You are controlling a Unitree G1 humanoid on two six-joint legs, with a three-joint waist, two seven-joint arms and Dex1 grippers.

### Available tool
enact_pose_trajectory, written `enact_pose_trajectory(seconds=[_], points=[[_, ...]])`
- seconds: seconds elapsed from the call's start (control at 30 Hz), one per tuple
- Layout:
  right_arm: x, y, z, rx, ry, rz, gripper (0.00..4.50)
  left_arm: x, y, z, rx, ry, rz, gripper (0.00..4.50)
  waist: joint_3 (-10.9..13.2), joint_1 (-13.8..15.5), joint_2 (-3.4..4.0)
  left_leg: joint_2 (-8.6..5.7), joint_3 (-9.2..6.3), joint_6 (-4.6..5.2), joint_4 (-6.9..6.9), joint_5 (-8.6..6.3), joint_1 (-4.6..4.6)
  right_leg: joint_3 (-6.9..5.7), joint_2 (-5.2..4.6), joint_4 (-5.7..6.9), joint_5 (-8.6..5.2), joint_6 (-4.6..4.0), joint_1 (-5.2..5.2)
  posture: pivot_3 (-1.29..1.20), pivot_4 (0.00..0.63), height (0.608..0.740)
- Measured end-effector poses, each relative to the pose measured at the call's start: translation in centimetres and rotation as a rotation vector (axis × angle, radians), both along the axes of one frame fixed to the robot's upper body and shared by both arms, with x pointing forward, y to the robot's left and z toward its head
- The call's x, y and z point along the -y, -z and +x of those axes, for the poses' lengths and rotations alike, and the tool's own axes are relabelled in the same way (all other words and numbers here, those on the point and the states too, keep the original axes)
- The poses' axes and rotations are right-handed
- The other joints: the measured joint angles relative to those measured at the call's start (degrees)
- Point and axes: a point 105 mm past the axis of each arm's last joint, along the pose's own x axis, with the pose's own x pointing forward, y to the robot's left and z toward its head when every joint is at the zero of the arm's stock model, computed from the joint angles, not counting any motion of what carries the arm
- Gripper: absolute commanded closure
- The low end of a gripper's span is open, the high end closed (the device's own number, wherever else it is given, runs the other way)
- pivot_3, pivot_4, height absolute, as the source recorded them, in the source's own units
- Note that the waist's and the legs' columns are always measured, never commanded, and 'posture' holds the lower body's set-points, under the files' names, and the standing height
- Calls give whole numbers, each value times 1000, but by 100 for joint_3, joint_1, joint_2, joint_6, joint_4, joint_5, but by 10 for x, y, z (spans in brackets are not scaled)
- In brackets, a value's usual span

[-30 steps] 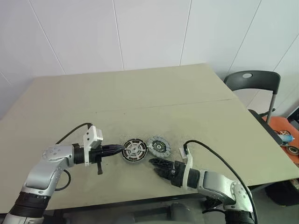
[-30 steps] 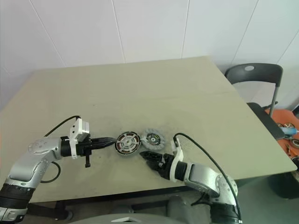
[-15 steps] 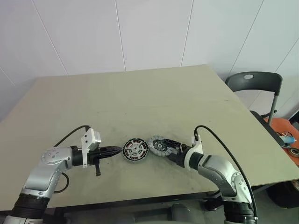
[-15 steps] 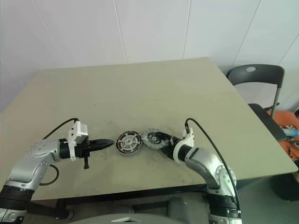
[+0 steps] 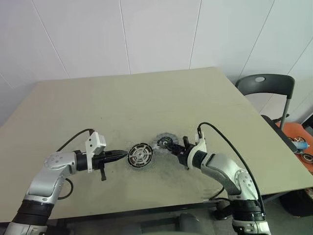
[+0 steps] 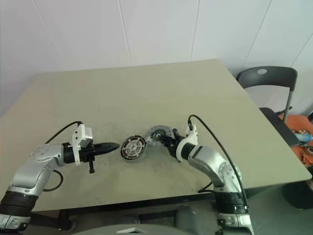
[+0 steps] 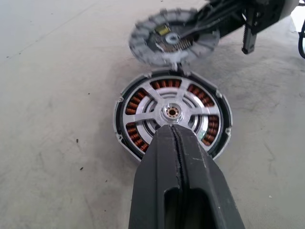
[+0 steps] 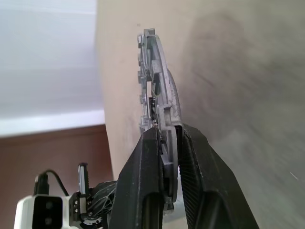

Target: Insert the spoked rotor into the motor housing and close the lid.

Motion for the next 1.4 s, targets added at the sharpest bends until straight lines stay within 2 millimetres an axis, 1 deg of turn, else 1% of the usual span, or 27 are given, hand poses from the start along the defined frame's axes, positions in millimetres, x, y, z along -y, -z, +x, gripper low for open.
enact_pose_trajectory(seconds=[0.1, 0.17, 0.2, 0.23, 0.3, 0.4, 0.43, 0.5, 0.57, 0.67, 0.73, 0.77, 0.87, 0.9, 0.97, 1.03, 1.1, 1.2, 1.3, 1.37, 1.4], points=[[7, -3, 8, 108, -29, -126, 3979, 0, -1, 1, 1, -2, 0, 4500, -1, 17, -1, -1, 0, 3, 0, -2, -3, -1, 0, -5, 0, 0, -2, 0, 0, 740], [11, -2, 13, 201, -82, -270, 3979, 1, -2, 2, 7, -2, 0, 4500, 0, 9, 0, -1, 3, 4, 1, -2, -6, 0, -1, -6, 0, 0, -6, 0, 0, 740], [11, -5, 14, 290, -137, -379, 3979, 1, -3, 3, 10, -4, 1, 4500, 1, 9, 1, -2, 3, 4, 1, -2, -8, 0, -1, -6, 0, 0, -8, 0, 0, 740], [8, -10, 14, 356, -178, -433, 3979, 1, -3, 3, 11, -6, 1, 4500, 2, 11, 3, -1, 3, 4, 0, -2, -8, -1, -1, -6, -1, 1, -10, 0, 0, 740], [-1, -18, 11, 527, -297, -601, 3979, 1, -4, 4, 14, -7, 0, 4500, -1, 4, -2, 1, 0, 4, -2, -2, -7, -4, 0, -5, -2, 3, -12, 0, 0, 740], [-8, -16, 8, 698, -398, -769, 3979, 1, -5, 4, 16, -12, 1, 4500, -6, 0, -9, 1, 2, 4, -2, -3, -7, -4, -1, -6, -3, 4, -10, 0, 0, 740], [-11, -15, 9, 780, -438, -855, 3979, 2, -5, 4, 15, -14, 1, 4500, -6, -11, -10, 0, 8, 4, -2, -3, -7, -1, -2, -5, -3, 4, -6, 0, 0, 740], [-13, -11, 10, 871, -486, -961, 3979, 2, -5, 4, 13, -14, 2, 4500, -9, -10, -17, 1, 7, 4, -2, -2, -6, -1, -1, -3, -5, 7, 5, 0, 0, 740], [-19, -12, 9, 966, -536, -1031, 3979, 2, -4, 4, 10, -18, 2, 4500, -10, -11, -18, 1, 8, 3, -2, -2, -3, -1, -1, 0, -17, 25, 10, 0, 0, 740], [-27, -11, 6, 1095, -629, -1139, 3979, 2, -4, 4, 9, -23, 3, 4500, -15, -10, -27, 1, 8, 1, -1, -1, 7, -1, -1, 4, -17, 24, 15, 0, 0, 740], [-31, -11, 4, 1154, -674, -1177, 3979, 2, -5, 4, 11, -27, 4, 4500, -19, -11, -34, 1, 7, 0, -1, 0, 23, -1, -1, 6, -9, 12, 15, 0, 0, 740], [-32, -11, 3, 1172, -689, -1186, 3979, 3, -6, 4, 12, -26, 5, 4500, -21, -13, -36, 2, 7, 0, -1, -1, 28, -1, -1, 5, -4, 3, 15, 0, 0, 740], [-36, -9, 0, 1183, -722, -1161, 3360, 4, -7, 5, 13, -29, 6, 4500, -21, -11, -39, 3, 6, 1, -3, -1, 28, -1, 0, 5, -3, 3, 15, 0, 0, 740], [-39, -2, -5, 1157, -747, -1126, 3027, 4, -7, 5, 12, -32, 6, 4500, -19, 0, -42, 4, 2, 0, -4, -1, 26, -3, 1, 4, -3, 2, 13, 0, 0, 740], [-44, 1, -9, 1146, -764, -1079, 2401, 4, -7, 6, 13, -33, 6, 4500, -18, 9, -39, 3, 4, 0, -4, -1, 22, -2, 0, 2, -3, 2, 11, 0, 0, 740], [-49, 3, -14, 1102, -765, -982, 1705, 4, -7, 6, 14, -36, 7, 4500, -17, 16, -45, 3, 2, 1, -4, -1, 18, -2, 0, -2, -3, 2, 10, 0, 0, 740], [-48, 3, -15, 1030, -765, -875, 1705, 3, -7, 6, 14, -38, 7, 4500, -16, 20, -44, 0, 2, 1, -4, -1, 13, -2, -2, -4, -2, 1, 7, 0, 0, 740], [-37, -3, -15, 968, -794, -766, 1705, 3, -8, 7, 17, -39, 8, 4500, -15, 26, -44, 0, 2, 3, -4, -2, 10, -3, -2, -6, -2, 1, 4, 0, 0, 740], [-32, -10, -23, 931, -861, -640, 1705, 4, -10, 9, 23, -38, 9, 4500, -15, 23, -43, 1, -2, 4, -6, -3, 2, -7, -2, -6, -3, 1, -5, 0, 0, 740], [-33, -18, -30, 917, -891, -518, 1705, 4, -13, 10, 32, -36, 8, 4500, -13, -1, -43, 2, 0, 4, -6, -3, -2, -6, -2, -5, -2, 2, -10, 0, 0, 740], [-35, -27, -34, 917, -896, -437, 1705, 5, -14, 11, 36, -35, 8, 4500, -13, -2, -43, 2, 0, 4, -6, -3, -2, -6, -2, -5, -2, 2, -10, 0, 0, 740]])
